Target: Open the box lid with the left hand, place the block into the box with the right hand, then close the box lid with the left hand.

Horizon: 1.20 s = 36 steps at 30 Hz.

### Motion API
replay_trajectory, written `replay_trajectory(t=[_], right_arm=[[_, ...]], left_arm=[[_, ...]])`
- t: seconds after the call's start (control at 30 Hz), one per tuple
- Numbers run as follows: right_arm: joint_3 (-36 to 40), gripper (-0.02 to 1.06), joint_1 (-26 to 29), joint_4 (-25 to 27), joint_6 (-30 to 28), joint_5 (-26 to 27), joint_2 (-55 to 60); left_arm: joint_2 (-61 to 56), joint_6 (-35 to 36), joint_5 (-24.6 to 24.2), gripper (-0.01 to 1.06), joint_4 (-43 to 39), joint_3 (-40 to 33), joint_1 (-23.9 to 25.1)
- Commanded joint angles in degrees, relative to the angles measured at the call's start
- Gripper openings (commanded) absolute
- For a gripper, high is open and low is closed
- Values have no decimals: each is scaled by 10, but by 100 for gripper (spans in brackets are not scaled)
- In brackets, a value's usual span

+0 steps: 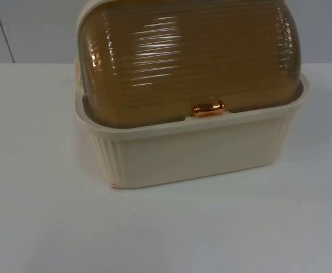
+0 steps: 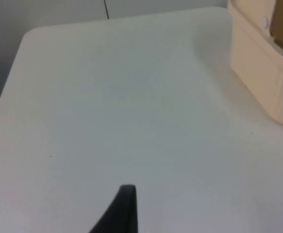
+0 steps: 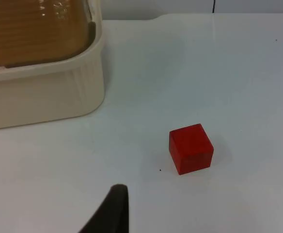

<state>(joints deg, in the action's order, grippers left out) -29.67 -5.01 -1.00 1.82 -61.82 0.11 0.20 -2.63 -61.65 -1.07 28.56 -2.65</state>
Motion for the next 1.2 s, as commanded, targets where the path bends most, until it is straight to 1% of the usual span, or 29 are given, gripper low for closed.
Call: replay_trajectory(t=[0.0, 0.17, 0.23, 0.67, 1.0, 1.17], right_arm=[[2, 105, -2, -3, 1, 1, -1], [2, 105, -2, -19, 1, 1, -1], [2, 105, -2, -35, 1, 1, -1], [2, 105, -2, -35, 12, 1, -1], [2, 105, -2, -35, 12, 1, -1], [2, 105, -2, -56, 23, 1, -1]], left_arm=[[-2, 4, 1, 105, -10, -2, -3], [-2, 4, 2, 105, -13, -2, -3], [-2, 4, 2, 105, -13, -2, -3], [-2, -4, 2, 105, -3, -2, -3], [-2, 5, 2, 105, -9, -2, -3], [-2, 5, 2, 105, -9, -2, -3]])
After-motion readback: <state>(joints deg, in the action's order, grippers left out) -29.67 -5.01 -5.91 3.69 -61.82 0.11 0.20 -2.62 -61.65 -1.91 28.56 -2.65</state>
